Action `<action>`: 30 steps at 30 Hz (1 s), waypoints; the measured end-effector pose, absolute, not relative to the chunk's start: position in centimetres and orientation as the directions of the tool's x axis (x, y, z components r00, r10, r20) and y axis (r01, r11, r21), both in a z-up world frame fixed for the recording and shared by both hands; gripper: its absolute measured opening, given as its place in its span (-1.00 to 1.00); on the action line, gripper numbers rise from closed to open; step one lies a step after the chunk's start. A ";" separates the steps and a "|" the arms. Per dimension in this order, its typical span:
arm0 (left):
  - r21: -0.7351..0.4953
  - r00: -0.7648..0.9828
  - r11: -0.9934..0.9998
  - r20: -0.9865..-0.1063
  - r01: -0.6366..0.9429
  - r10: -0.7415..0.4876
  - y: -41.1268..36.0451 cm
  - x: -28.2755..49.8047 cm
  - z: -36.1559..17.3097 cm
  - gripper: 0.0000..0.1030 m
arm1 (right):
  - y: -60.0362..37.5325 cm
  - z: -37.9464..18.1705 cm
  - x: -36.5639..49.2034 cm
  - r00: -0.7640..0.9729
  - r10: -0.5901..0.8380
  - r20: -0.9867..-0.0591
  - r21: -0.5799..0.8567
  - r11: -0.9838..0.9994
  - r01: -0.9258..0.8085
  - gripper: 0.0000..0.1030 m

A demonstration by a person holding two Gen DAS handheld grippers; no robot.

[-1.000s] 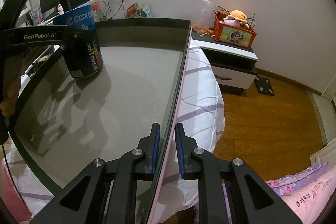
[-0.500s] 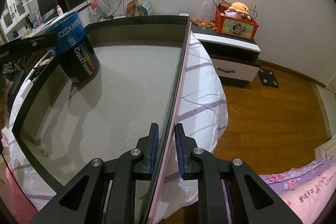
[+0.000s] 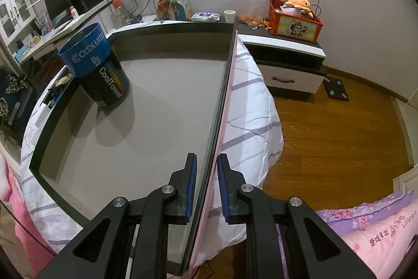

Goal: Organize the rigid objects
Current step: 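Lower the cup into the tray, open the left gripper, withdraw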

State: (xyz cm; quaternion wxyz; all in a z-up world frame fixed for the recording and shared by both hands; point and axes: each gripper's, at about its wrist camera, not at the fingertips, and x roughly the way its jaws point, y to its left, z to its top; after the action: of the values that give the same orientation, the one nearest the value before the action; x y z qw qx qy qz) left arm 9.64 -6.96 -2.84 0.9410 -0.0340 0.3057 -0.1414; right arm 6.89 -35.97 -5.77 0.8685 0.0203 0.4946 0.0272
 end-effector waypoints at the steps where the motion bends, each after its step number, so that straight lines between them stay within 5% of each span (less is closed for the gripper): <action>1: -0.147 0.779 0.961 -0.563 0.235 -0.276 -6.2 9.0 -2.8 0.99 | -35.9 -5.7 6.9 0.511 0.064 -0.857 0.061 0.998 -0.023 -0.69; 16: -0.023 0.816 1.000 -0.578 -0.015 -0.001 2.3 4.8 -5.2 0.99 | -34.7 -5.7 5.7 0.562 -0.047 -0.826 -0.013 0.998 0.065 -0.85; 30: 0.015 0.804 0.998 -0.591 -0.068 0.064 4.5 4.6 -5.9 0.99 | -34.4 -5.6 4.2 0.590 -0.094 -0.802 0.003 0.987 0.162 -0.87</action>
State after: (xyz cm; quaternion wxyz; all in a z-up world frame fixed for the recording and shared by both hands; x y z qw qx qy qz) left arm 4.65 4.46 -5.88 0.9498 -0.0035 0.3110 0.0348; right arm 4.23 -34.40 -5.59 0.8908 0.0380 0.4471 -0.0719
